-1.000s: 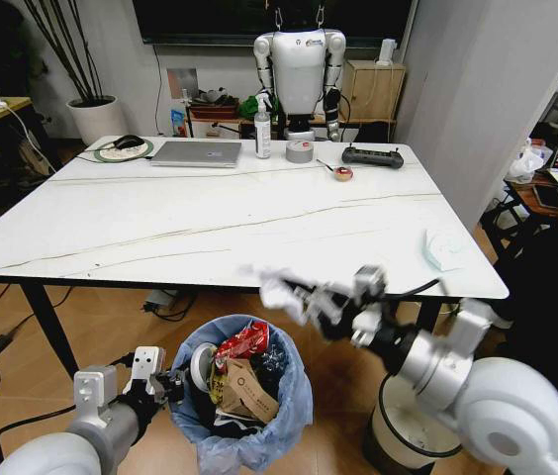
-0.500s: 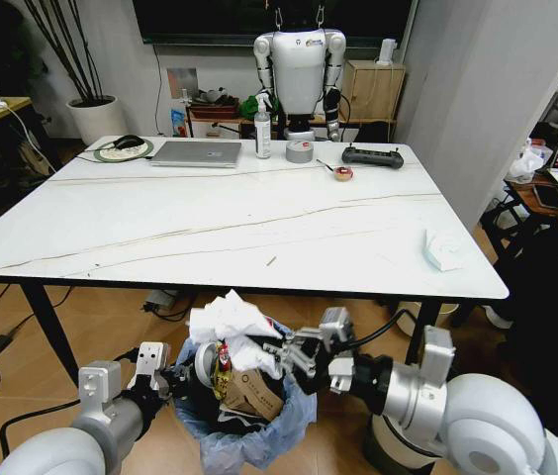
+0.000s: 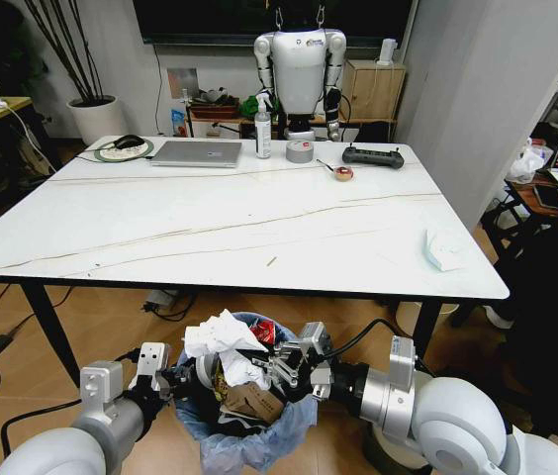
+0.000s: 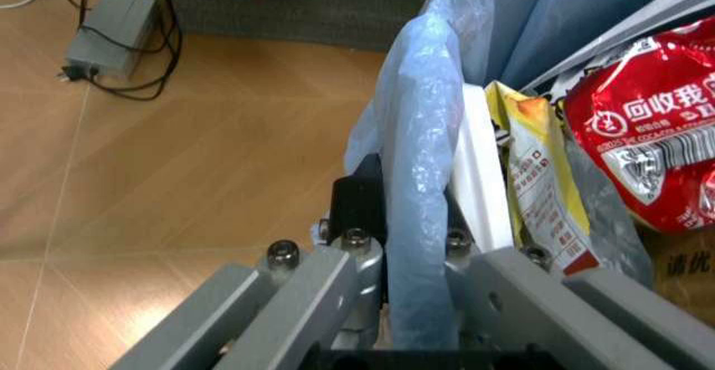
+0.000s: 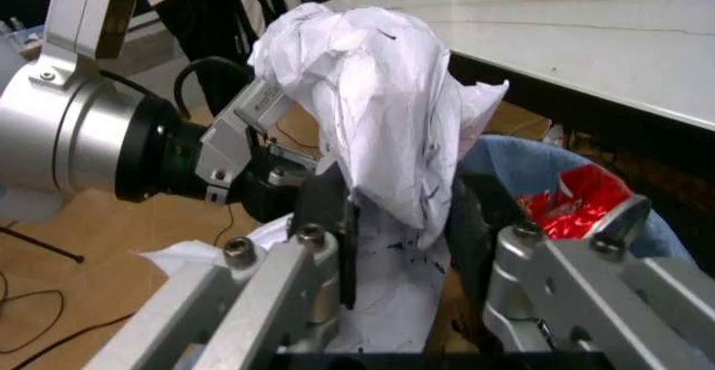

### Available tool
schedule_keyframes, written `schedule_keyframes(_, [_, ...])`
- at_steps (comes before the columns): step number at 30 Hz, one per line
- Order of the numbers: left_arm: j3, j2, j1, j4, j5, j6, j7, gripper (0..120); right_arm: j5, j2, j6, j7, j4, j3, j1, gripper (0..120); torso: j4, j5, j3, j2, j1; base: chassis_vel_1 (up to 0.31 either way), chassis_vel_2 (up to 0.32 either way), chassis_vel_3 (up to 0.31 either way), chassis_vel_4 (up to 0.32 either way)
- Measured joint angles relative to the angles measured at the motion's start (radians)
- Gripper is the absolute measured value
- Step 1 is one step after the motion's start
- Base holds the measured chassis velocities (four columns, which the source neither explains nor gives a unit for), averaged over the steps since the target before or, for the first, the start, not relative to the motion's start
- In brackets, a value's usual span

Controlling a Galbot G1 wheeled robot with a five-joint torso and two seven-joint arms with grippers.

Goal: Pick up the trash bin and place the trash from the table into it.

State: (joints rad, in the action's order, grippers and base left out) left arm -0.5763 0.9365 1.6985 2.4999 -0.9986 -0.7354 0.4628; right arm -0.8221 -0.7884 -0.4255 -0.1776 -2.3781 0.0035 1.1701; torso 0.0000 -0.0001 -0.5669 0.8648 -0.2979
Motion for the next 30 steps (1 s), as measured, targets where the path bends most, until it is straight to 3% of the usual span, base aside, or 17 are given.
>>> schedule_keyframes(3, [0.000,0.000,-0.001,0.000,0.000,0.000,-0.001,0,0.006,0.003,-0.001,0.001,-0.004,0.006,0.008,32,0.0000,0.0000,0.000,0.000,0.000,0.000,0.000,0.000,0.000])
schedule_keyframes(16, [-0.001,0.002,-0.004,0.000,0.000,0.000,-0.004,0,0.006,0.021,-0.015,0.001,-0.052,0.062,0.024,84,0.0000,0.0000,0.000,0.000,0.000,0.000,0.000,0.000,0.000])
schedule_keyframes(21, [0.000,0.002,-0.004,0.000,0.000,0.000,-0.004,0,0.006,0.019,-0.017,0.001,-0.055,0.075,0.031,97,0.0000,0.0000,0.000,0.000,0.000,0.000,0.000,0.000,0.000])
schedule_keyframes(30, [-0.002,0.003,0.002,0.000,0.000,0.000,-0.004,0,-0.008,0.011,-0.016,0.009,-0.063,0.100,0.028,100,0.0000,0.0001,0.000,0.000,0.000,0.000,0.000,0.000,0.000])
